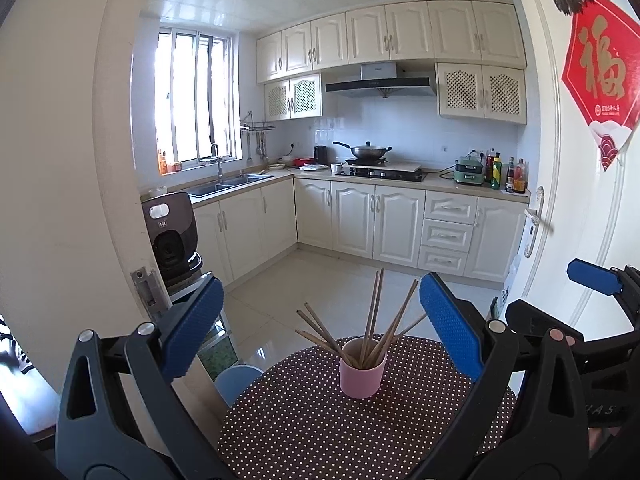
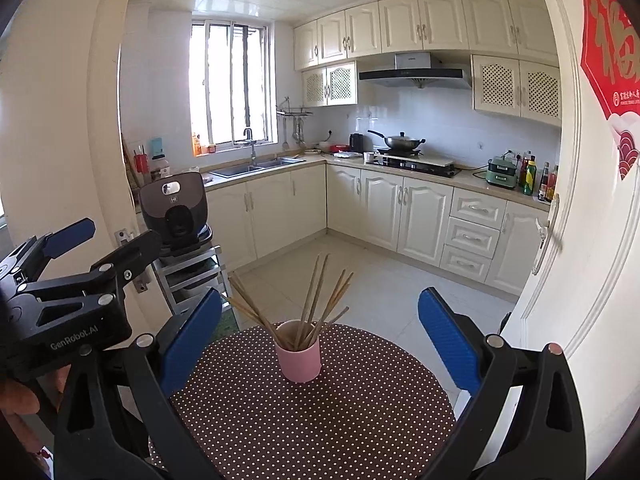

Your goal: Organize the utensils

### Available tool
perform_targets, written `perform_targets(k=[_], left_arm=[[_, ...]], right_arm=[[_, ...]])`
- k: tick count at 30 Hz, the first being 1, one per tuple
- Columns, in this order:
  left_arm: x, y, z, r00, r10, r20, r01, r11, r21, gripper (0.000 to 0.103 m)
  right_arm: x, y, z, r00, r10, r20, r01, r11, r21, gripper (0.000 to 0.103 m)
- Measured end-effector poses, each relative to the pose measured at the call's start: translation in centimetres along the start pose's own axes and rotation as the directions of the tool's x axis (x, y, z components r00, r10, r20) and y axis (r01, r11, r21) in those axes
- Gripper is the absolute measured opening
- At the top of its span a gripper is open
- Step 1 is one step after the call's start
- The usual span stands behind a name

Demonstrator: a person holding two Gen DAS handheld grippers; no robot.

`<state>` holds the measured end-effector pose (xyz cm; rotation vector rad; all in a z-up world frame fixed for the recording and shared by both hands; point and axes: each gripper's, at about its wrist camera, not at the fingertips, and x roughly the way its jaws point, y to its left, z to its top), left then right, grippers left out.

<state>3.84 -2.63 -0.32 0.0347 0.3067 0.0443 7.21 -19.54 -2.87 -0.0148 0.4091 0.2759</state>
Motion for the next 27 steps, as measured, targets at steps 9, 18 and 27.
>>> perform_targets(k=[9,18,27], left_arm=[[2.5,0.3,0.3,0.999,0.032,-0.018,-0.032,0.999,-0.025,0.097],[5.6,0.4,0.4,0.996,0.07,-0.055,-0.073,0.996,-0.043,0.097],[9.3,0.9,-1.0,0.986,0.078,-0.147,-0.088,0.994,-0.066,0.097]], right_arm=[[2.8,-0.6,0.8,0.999,0.017,-0.032,-0.018,1.0,-0.015,0.095],[6.2,-1.2,1.0,0.995,0.045,-0.083,-0.048,0.999,-0.026,0.095],[10.1,-2.1,0.0,0.984,0.058,-0.171,-0.063,0.998,-0.022,0.095]])
